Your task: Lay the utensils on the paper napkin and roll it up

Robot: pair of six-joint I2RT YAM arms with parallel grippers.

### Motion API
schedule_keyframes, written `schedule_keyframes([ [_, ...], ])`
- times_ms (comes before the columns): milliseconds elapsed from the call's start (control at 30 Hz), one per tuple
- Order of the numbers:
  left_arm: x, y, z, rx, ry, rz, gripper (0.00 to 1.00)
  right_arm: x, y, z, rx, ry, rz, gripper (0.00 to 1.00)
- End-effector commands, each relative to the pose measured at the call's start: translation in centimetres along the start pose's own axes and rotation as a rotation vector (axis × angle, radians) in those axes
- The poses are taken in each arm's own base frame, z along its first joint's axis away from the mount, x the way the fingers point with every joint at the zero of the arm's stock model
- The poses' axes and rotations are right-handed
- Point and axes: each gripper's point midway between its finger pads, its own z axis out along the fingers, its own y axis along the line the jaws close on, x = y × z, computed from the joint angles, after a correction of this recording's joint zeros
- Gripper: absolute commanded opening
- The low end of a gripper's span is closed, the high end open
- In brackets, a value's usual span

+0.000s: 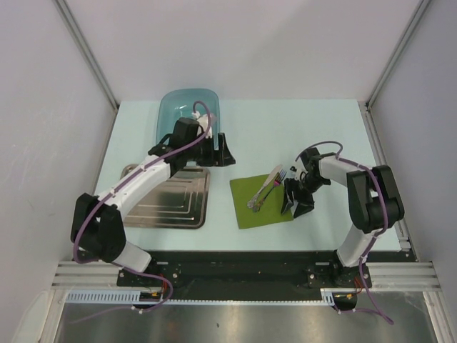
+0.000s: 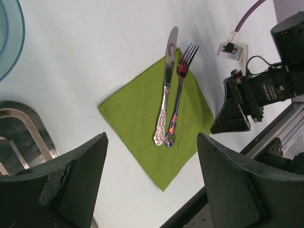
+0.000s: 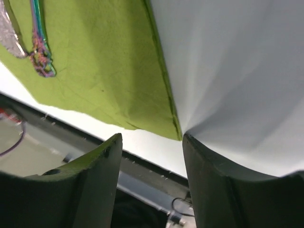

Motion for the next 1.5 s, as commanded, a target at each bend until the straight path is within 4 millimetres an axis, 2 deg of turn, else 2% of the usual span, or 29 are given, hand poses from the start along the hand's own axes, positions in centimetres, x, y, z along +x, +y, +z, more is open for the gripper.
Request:
schedule_keyframes([
  [0,-2.3,-1.2,-1.7,0.037,-0.106,0.001,0.81,-0.1,0.3,0.9,-0.045,0.039,0.018,0.56],
  [67,-2.3,-1.2,-1.6,0.037,-0.103,0.000,0.81,0.2,0.9,1.4,-0.069,0.064,0.017,0.54],
  [167,-2.2,-1.1,-1.4,0.036,-0.100,0.000,0.81,-0.3,1.4,1.7,-0.098,0.081,0.022,0.44],
  [200,-2.1,-1.0,-1.2,0.035,-0.094,-0.003,0.81,-0.4,1.4,1.6,-0.099,0.084,0.024,0.36],
  [233,-2.2,-1.0,-1.2,0.037,-0.098,-0.003,0.81,-1.0,1.5,1.4,-0.100,0.075,0.012,0.32],
  [333,-1.8,-0.7,-1.0,0.030,-0.095,-0.007,0.81,-1.6,0.6,0.8,-0.084,0.066,0.036,0.19],
  [433,-1.5,-0.4,-0.7,0.026,-0.086,-0.011,0.81,-2.1,-0.5,0.2,-0.068,0.053,0.058,0.00],
  [733,-0.8,0.1,-0.4,0.023,-0.078,0.014,0.81,-4.4,-2.6,-1.7,-0.022,0.012,0.070,0.00],
  [867,-0.2,0.4,-0.2,0.019,-0.063,0.023,0.81,-4.6,-2.1,-2.2,-0.043,0.022,0.058,0.00],
  [900,-0.1,0.4,-0.2,0.020,-0.063,0.026,0.81,-4.3,-1.9,-2.1,-0.046,0.033,0.054,0.03],
  [933,-0.1,0.4,-0.2,0.021,-0.061,0.025,0.81,-3.8,-1.4,-1.8,-0.040,0.046,0.032,0.11],
  [967,-0.1,0.4,-0.1,0.021,-0.061,0.024,0.81,-3.7,-1.2,-1.6,-0.034,0.040,0.025,0.26],
  [1033,0.0,0.4,-0.1,0.022,-0.059,0.022,0.81,-2.8,-1.3,-1.0,-0.014,0.049,0.032,0.44],
  [1133,-0.1,0.3,-0.2,0.025,-0.062,0.023,0.81,-2.2,-1.6,-0.2,0.018,0.055,0.023,0.55],
  [1300,0.1,0.3,-0.2,0.029,-0.056,0.019,0.81,-1.9,-1.0,1.1,0.022,0.068,-0.015,0.53],
  [1467,0.2,0.3,-0.2,0.030,-0.054,0.020,0.81,-2.2,-0.4,1.8,0.006,0.076,-0.020,0.38],
])
